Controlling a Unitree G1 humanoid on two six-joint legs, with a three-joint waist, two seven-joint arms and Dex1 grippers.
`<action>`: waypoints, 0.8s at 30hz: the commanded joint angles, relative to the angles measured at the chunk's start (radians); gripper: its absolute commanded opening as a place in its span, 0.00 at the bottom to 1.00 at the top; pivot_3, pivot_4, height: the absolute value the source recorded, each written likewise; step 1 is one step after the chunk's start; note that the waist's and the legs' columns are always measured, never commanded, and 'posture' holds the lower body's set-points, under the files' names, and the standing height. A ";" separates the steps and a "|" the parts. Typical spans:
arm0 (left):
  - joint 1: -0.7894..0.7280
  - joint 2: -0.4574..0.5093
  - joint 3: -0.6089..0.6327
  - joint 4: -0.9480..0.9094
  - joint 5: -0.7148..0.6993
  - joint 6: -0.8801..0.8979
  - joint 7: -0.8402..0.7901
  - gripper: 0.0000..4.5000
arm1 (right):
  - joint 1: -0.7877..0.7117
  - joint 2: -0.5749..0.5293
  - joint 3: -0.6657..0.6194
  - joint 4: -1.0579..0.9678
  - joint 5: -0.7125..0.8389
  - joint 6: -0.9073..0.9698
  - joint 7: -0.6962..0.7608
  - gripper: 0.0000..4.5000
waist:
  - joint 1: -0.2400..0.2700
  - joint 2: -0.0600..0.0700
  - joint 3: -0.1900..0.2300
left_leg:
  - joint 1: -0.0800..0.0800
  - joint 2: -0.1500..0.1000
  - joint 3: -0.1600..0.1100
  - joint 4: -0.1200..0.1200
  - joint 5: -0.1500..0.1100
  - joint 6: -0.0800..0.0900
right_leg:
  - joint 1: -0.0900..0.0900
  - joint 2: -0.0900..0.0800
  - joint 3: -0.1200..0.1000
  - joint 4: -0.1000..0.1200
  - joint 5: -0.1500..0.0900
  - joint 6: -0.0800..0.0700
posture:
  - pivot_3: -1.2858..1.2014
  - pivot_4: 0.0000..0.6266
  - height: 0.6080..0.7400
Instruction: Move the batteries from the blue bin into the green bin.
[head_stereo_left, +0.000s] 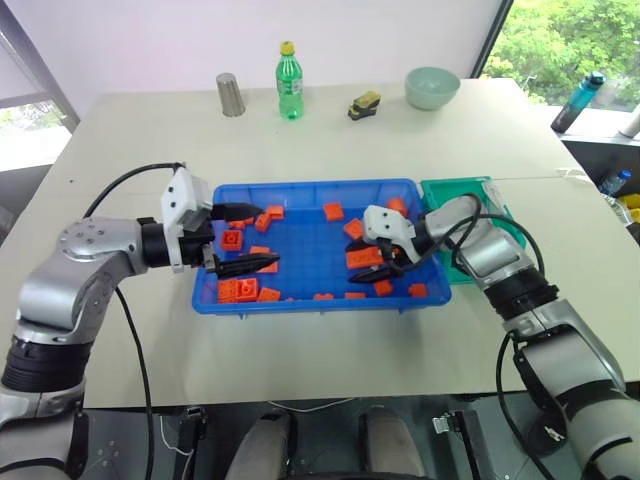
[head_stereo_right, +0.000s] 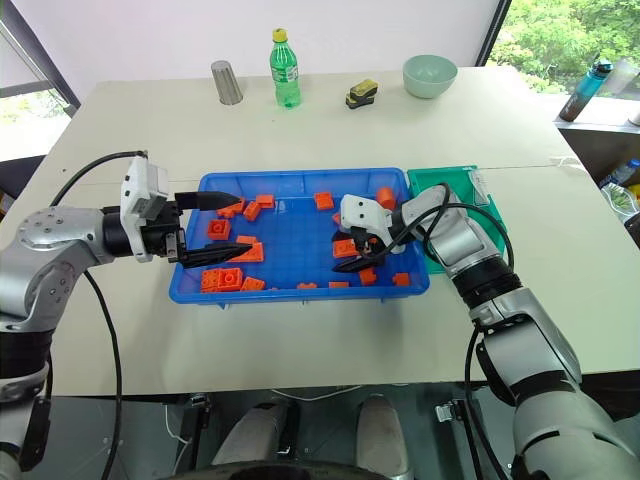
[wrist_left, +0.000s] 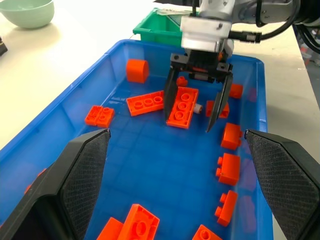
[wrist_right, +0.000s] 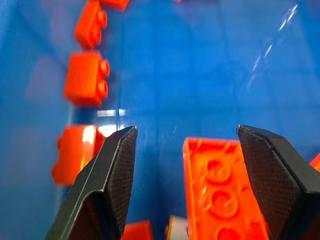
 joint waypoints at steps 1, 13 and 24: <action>0.003 0.013 0.041 -0.043 -0.022 0.001 0.010 1.00 | -0.047 0.013 -0.023 0.035 -0.017 -0.044 0.006 0.72 | 0.000 0.000 0.000 | 0.000 0.000 0.000 0.000 0.000 0.000 | 0.000 0.000 0.000 0.000 0.000 0.000 | 0.52 0.24 0.90; -0.025 0.005 0.026 -0.028 -0.014 -0.001 0.010 1.00 | -0.072 0.018 -0.039 0.121 -0.051 -0.075 -0.005 0.72 | 0.000 0.000 0.000 | 0.000 0.000 0.000 0.000 0.000 0.000 | 0.000 0.000 0.000 0.000 0.000 0.000 | 0.52 0.24 0.90; -0.043 0.003 0.015 -0.013 -0.004 -0.014 0.000 1.00 | -0.067 0.086 -0.053 0.084 -0.056 -0.043 -0.077 0.28 | 0.000 0.000 0.000 | 0.000 0.000 0.000 0.000 0.000 0.000 | 0.000 0.000 0.000 0.000 0.000 0.000 | 0.52 0.24 0.90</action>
